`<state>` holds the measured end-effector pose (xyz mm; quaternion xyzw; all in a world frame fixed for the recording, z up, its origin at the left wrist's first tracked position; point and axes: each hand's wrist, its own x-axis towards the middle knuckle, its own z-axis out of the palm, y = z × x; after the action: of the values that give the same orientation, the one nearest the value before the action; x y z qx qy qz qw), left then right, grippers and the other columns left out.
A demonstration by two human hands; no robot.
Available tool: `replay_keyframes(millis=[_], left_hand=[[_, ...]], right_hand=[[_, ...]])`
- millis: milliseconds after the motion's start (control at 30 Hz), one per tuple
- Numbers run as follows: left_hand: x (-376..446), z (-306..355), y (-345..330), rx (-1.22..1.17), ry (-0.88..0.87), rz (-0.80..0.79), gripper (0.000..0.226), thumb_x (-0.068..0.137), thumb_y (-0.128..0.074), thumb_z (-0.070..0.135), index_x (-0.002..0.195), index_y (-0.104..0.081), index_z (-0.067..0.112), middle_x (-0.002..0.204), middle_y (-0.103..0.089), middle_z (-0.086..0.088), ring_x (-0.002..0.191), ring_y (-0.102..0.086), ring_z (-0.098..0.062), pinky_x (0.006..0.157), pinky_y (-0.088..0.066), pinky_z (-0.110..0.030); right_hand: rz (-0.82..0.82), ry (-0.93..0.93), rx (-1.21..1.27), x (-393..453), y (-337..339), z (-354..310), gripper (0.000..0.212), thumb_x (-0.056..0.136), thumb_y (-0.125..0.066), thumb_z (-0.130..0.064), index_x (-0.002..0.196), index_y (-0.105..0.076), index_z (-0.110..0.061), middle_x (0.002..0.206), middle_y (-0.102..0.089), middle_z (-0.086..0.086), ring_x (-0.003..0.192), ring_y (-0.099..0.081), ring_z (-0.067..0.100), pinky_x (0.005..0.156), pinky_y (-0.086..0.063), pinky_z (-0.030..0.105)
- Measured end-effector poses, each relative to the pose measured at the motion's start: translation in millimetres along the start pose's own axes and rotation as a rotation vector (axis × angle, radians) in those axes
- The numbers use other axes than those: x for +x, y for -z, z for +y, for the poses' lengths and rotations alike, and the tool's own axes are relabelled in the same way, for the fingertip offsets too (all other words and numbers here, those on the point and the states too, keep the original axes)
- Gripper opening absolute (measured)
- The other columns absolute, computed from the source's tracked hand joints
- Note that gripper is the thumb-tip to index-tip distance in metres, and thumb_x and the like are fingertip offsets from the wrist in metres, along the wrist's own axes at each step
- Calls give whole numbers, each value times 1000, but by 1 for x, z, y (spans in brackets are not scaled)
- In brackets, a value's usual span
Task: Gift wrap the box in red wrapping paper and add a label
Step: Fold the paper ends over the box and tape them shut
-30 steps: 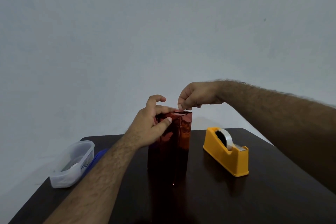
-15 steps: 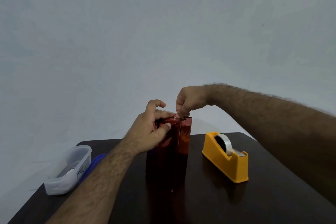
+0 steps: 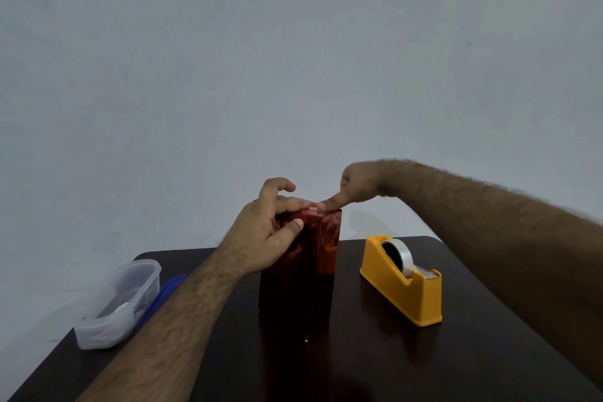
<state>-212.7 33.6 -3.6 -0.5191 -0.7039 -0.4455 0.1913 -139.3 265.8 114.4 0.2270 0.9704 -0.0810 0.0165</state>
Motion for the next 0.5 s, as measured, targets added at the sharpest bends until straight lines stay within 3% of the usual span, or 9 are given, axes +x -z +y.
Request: replay_keyframes(millis=[100,233,300,367,500], left_hand=[[0,0,-1,-16,7,-1,50,101,-70,14,134,-41,36,124,-73,29,115,-66,5,88,-42,-6],[0,3,-2,-25,14,-22,50,101,-70,15,135,-39,34,125,-74,27,112,-66,4,86,-42,-6],[-2,3,-2,-39,19,-2,52,100,-71,15,133,-38,37,124,-75,25,112,-66,7,86,-41,-3],[-2,3,-1,-57,33,15,52,100,-72,14,133,-39,35,123,-76,23,113,-65,8,86,-40,-1],[-2,4,-4,-50,17,9,53,100,-72,14,132,-38,39,123,-76,24,109,-68,3,83,-42,-5]], right_hand=[[-126,-107,185,-2,-12,11,122,45,-69,-96,135,-61,-14,125,-63,0,100,-53,23,86,-50,38],[-186,-140,333,-4,-18,25,94,63,-73,-86,128,-66,-19,126,-65,-5,82,-44,16,76,-45,33],[-118,-131,382,-8,-16,31,73,77,-77,-73,125,-68,-20,127,-68,-5,88,-52,14,80,-50,34],[-22,-71,484,-10,-14,31,62,88,-74,-65,130,-65,-20,131,-67,-4,107,-59,15,92,-54,39],[-59,93,569,-19,-24,10,74,88,-62,-77,141,-58,-26,137,-61,-5,124,-58,20,106,-51,50]])
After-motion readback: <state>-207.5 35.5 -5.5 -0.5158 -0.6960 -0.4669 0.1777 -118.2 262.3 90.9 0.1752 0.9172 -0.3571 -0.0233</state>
